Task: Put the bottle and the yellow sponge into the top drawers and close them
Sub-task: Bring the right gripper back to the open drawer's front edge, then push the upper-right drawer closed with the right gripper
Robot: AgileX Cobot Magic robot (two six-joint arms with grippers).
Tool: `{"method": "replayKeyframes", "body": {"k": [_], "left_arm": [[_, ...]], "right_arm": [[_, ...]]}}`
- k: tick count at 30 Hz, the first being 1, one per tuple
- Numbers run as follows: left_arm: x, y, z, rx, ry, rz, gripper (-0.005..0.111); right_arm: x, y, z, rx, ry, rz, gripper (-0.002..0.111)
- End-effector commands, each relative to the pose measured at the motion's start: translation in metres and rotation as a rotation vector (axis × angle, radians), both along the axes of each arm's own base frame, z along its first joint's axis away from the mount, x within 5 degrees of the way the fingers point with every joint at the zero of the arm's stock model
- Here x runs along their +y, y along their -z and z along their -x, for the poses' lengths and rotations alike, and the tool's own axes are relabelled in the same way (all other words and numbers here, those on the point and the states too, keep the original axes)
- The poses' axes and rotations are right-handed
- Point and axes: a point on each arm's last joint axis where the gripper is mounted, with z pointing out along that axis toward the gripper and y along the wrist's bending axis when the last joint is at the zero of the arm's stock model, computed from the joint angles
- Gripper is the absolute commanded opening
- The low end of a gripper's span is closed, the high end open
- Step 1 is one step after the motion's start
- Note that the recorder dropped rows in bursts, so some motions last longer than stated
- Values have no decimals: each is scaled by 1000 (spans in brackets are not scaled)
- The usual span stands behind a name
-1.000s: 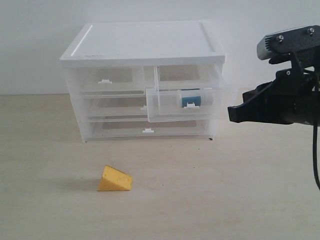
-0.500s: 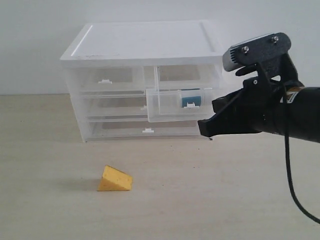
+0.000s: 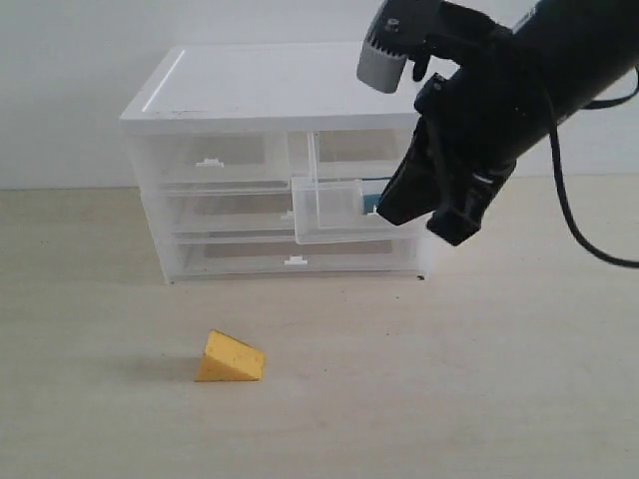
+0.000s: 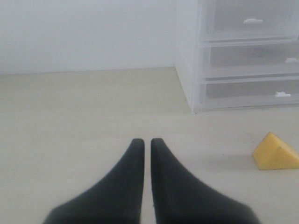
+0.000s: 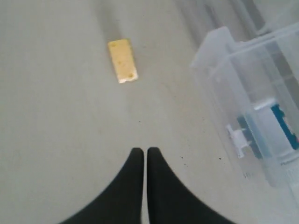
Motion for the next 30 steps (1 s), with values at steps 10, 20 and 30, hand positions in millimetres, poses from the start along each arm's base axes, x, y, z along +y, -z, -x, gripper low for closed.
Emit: {"method": "replayKeyframes", "body": {"k": [10, 20, 30], "left_arm": [[0, 1, 0, -3, -3, 13, 4], [0, 1, 0, -3, -3, 13, 4], [0, 1, 0, -3, -3, 13, 4]], "right_arm": [[18, -19, -57, -55, -220, 34, 4], [33, 17, -84, -70, -220, 35, 58], [35, 30, -99, -135, -184, 64, 57]]}}
